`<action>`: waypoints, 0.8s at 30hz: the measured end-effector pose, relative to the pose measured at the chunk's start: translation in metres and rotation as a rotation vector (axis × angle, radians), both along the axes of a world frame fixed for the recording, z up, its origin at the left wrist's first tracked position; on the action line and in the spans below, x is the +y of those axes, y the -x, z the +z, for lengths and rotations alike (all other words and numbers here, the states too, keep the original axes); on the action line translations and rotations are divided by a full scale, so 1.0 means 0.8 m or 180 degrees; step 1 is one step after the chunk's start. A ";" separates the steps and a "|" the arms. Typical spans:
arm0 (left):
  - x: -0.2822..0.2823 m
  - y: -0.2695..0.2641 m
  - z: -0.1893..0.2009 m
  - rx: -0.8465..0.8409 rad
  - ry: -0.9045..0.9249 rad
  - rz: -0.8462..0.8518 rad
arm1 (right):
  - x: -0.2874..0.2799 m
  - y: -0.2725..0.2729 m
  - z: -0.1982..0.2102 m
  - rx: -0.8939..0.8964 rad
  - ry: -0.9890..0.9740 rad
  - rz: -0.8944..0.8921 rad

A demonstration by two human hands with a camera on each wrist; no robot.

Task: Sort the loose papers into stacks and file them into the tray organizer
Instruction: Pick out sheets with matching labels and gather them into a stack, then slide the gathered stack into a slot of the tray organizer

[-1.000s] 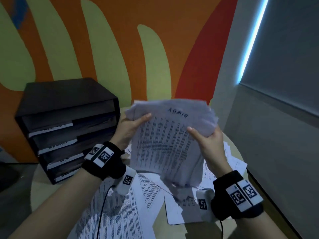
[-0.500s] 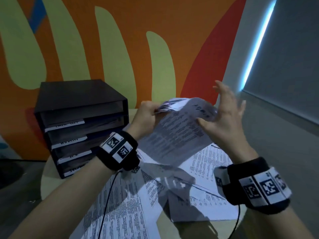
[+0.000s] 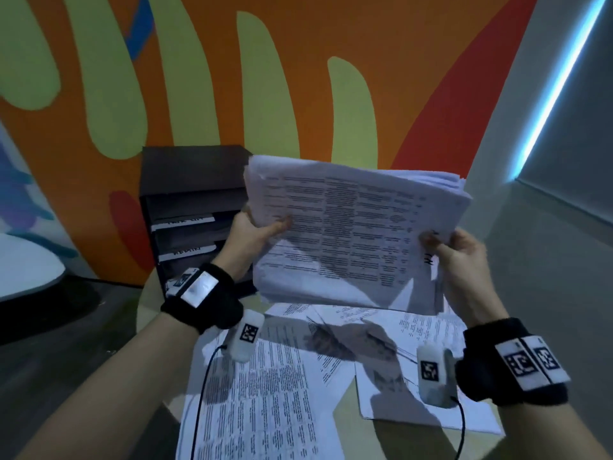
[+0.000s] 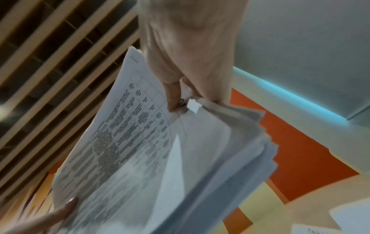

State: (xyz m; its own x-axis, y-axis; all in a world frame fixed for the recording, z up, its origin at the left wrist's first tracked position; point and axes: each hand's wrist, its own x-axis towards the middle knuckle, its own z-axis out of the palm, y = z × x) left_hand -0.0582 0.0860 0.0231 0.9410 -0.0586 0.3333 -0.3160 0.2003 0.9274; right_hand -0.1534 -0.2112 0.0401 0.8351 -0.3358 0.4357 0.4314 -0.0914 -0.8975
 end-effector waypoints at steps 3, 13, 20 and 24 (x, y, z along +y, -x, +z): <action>0.017 0.006 -0.011 -0.0123 -0.0032 -0.0071 | 0.014 -0.014 -0.025 0.0127 -0.0145 0.0197; 0.068 0.005 -0.078 0.0508 -0.0406 -0.0199 | 0.046 -0.026 -0.104 0.0986 -0.0020 0.0645; 0.072 -0.015 -0.089 0.0796 -0.0311 0.0044 | 0.062 -0.038 -0.092 0.0959 0.0135 0.0304; 0.077 0.001 -0.055 0.0441 -0.0134 -0.0156 | 0.050 -0.042 -0.085 0.0621 0.0154 0.0326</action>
